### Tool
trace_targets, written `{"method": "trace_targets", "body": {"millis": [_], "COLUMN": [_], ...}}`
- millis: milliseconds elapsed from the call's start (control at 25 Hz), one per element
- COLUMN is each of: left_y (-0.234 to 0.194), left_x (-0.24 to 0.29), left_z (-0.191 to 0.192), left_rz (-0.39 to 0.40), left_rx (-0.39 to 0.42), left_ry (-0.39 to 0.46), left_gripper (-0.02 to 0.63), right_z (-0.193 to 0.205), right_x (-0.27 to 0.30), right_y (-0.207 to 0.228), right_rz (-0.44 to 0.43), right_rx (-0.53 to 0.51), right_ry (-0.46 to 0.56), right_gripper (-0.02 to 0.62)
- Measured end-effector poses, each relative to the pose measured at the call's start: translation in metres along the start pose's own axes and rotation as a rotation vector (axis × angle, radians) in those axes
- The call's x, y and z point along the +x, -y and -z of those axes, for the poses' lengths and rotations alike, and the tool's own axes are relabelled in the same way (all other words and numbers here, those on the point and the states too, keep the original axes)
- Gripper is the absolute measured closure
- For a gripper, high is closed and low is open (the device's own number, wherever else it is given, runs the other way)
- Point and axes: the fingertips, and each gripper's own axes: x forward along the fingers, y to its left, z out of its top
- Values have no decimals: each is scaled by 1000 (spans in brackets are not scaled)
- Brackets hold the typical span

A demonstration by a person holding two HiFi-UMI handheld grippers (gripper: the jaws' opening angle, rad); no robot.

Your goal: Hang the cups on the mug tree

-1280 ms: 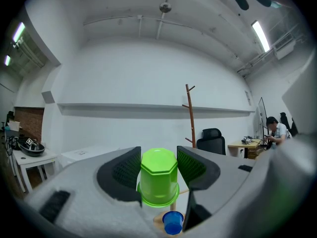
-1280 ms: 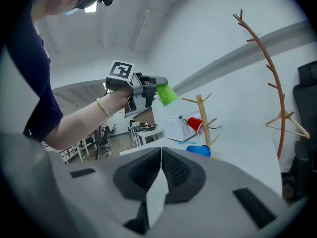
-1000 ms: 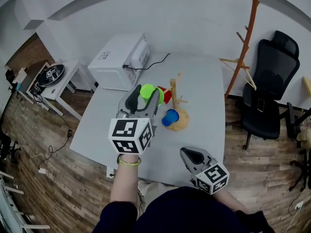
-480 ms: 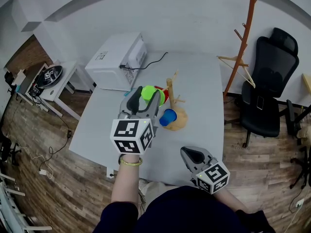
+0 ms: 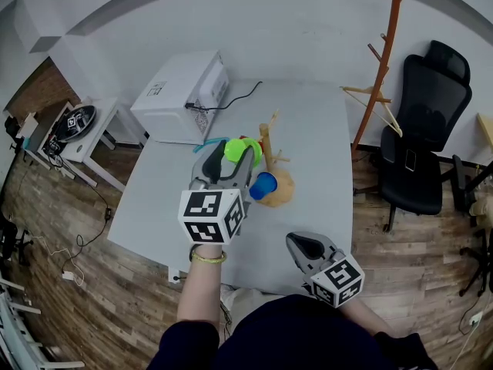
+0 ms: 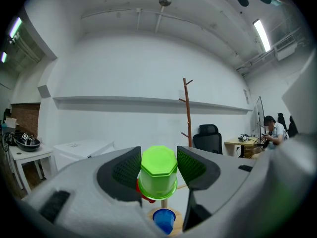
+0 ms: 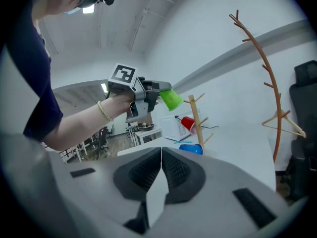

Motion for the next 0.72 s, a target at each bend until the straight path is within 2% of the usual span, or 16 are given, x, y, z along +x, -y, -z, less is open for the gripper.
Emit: {"method": "trace_targets", "body": {"millis": [720], "left_y": [2], "left_x": [21], "left_z": [34], "left_rz": [4], "left_rx": [-1], "left_ry": [-78], "left_gripper": [367], "right_z": [2], "right_x": [-1], "right_y": [7], "right_rz": [14], "right_rx": [10], "right_ry": [-10], "right_gripper": [566]}}
